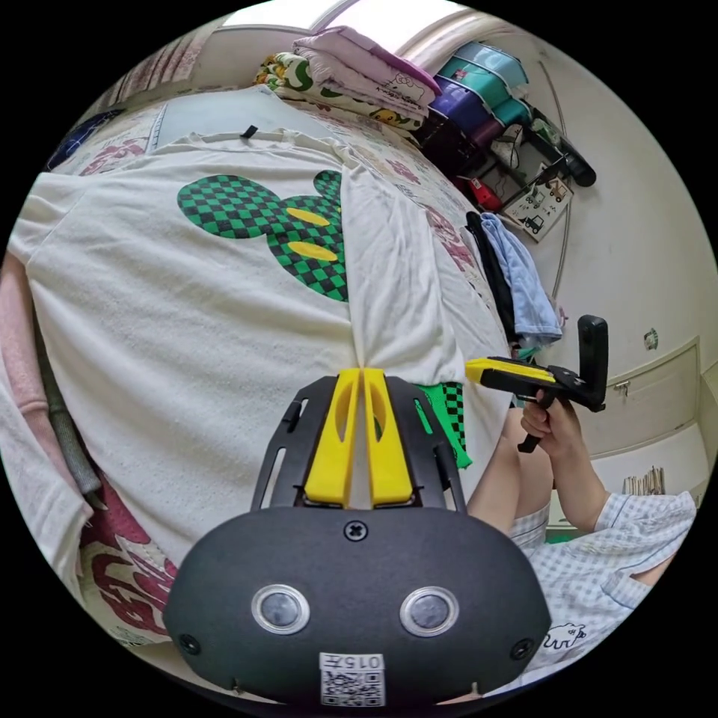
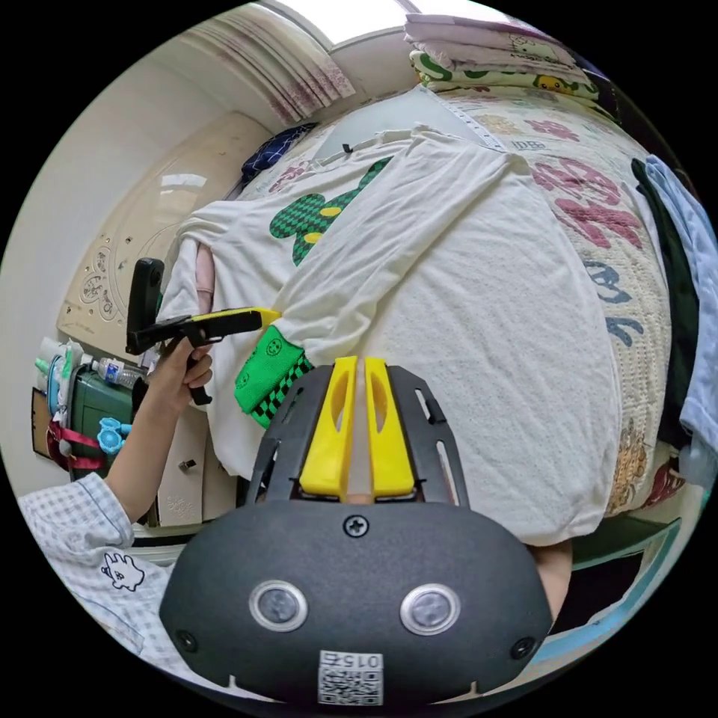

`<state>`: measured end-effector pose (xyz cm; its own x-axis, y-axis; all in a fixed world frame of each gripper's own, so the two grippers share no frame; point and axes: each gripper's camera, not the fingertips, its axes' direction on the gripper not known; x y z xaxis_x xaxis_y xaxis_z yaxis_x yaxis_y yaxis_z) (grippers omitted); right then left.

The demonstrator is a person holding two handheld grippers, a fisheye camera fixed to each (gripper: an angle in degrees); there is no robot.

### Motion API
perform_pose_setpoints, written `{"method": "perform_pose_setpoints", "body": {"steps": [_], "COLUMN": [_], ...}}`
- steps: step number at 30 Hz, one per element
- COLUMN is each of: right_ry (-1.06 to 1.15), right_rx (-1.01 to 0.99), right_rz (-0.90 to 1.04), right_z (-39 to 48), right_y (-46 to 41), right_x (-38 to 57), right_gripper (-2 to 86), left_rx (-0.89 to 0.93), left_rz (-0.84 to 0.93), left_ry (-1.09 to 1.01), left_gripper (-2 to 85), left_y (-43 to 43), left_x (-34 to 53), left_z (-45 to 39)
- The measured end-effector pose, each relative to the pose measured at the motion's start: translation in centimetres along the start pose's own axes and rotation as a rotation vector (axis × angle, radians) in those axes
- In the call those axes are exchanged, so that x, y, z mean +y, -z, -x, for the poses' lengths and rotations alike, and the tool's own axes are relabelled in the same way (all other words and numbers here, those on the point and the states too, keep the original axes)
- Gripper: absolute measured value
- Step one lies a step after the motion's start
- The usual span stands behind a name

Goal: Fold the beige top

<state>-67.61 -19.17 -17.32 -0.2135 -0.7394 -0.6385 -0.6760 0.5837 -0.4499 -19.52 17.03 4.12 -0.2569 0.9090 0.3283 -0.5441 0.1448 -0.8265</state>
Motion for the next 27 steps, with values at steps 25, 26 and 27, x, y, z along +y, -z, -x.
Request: {"method": "perform_pose_setpoints", "body": {"steps": [25,26,27], "right_ry": [0.287,0.298,0.305], "right_rx": [0.063,0.081,0.095], "right_rz": [0.116,0.118,0.121], "right_z": [10.7,11.0,11.2], "right_y": [-13.0,-13.0,-13.0], "right_x": [14.7,15.1,15.3], "right_gripper": [-0.5,-0.5,-0.6], "left_rx": [-0.056,-0.060,-0.061], "left_rz": [-1.047,-1.057,-1.065], "left_ry": [0.905,0.953,0.998], "left_gripper": [10.9,11.6,12.0], "left_y": [36.1,36.3,36.5], "left_x": [42.0,42.5,42.9], "left_z": [24.2,25.5,26.6]}}
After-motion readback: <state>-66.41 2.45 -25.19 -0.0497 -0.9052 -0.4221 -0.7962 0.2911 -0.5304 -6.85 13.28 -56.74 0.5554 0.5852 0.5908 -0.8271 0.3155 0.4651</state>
